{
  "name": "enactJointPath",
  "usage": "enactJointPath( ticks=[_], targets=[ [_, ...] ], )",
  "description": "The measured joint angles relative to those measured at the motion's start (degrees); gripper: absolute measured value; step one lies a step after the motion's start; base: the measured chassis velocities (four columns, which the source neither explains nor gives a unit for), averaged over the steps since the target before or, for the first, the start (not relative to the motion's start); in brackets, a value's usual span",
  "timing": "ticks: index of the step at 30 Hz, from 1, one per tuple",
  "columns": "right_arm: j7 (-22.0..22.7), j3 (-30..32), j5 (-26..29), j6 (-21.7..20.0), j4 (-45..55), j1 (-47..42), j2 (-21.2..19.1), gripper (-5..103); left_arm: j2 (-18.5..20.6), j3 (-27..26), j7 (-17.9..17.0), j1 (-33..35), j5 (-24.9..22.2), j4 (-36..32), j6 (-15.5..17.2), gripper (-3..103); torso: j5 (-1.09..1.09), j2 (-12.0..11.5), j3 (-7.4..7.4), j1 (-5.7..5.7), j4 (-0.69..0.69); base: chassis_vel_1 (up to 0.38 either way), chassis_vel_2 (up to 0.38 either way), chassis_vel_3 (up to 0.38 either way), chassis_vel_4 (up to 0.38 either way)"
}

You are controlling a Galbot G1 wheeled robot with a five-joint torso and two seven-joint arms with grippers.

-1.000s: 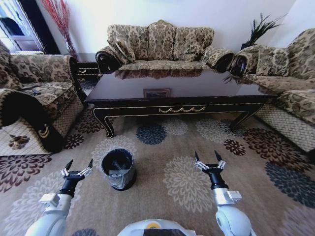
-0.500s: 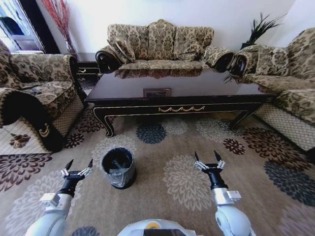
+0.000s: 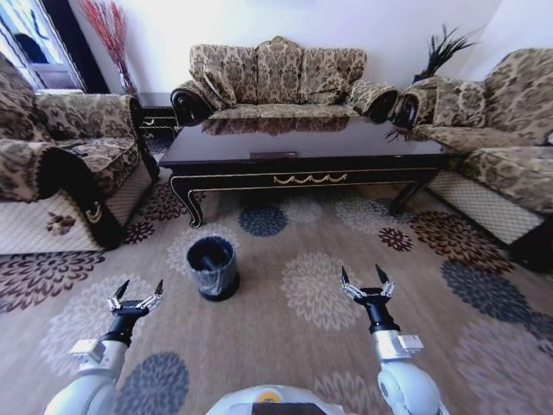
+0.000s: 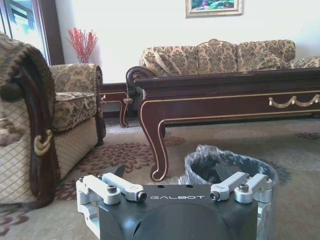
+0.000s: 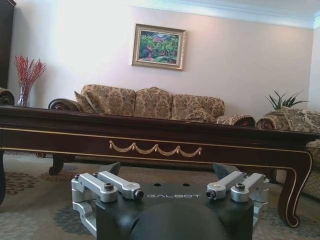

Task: Move to the front of the table and pick up the trash from the floor, then place it into the trash bin.

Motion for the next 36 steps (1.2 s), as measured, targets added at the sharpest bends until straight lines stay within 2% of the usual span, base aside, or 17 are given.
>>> enactJointPath(
  ticks=[7,9,12,20,24,27,30,33,36],
  targets=[
    [0.0,0.0,0.0,0.0,0.0,0.0,0.0,100,0.0,0.0,0.0,0.0,0.0,0.0,0.0,100,0.02,0.8,0.74,-0.01,0.00,0.355,-0.356,-0.358,0.349],
    [0.0,0.0,0.0,0.0,0.0,0.0,0.0,100,0.0,0.0,0.0,0.0,0.0,0.0,0.0,100,-0.04,1.4,1.45,-0.03,0.00,0.374,-0.387,-0.368,0.391],
    [0.0,0.0,0.0,0.0,0.0,0.0,0.0,100,0.0,0.0,0.0,0.0,0.0,0.0,0.0,100,0.02,2.1,2.13,-0.05,0.00,0.352,-0.374,-0.356,0.362],
    [0.0,0.0,0.0,0.0,0.0,0.0,0.0,100,0.0,0.0,0.0,0.0,0.0,0.0,0.0,100,-0.03,4.3,4.13,0.08,0.00,0.352,-0.351,-0.354,0.348],
    [0.0,0.0,0.0,0.0,0.0,0.0,0.0,100,0.0,0.0,0.0,0.0,0.0,0.0,0.0,100,0.02,5.1,4.92,0.16,0.00,0.360,-0.354,-0.350,0.354],
    [0.0,0.0,0.0,0.0,0.0,0.0,0.0,100,0.0,0.0,0.0,0.0,0.0,0.0,0.0,100,-0.04,5.8,5.42,0.33,0.00,0.360,-0.379,-0.366,0.367],
    [0.0,0.0,0.0,0.0,0.0,0.0,0.0,100,0.0,0.0,0.0,0.0,0.0,0.0,0.0,100,0.04,6.5,6.10,0.38,0.00,0.370,-0.339,-0.359,0.354],
    [0.0,0.0,0.0,0.0,0.0,0.0,0.0,100,0.0,0.0,0.0,0.0,0.0,0.0,0.0,100,-0.04,7.1,6.65,0.44,-0.01,0.330,-0.351,-0.364,0.350],
    [0.0,0.0,0.0,0.0,0.0,0.0,0.0,100,0.0,0.0,0.0,0.0,0.0,0.0,0.0,100,0.02,7.6,7.15,0.46,0.00,0.330,-0.318,-0.347,0.345]
  ],
)
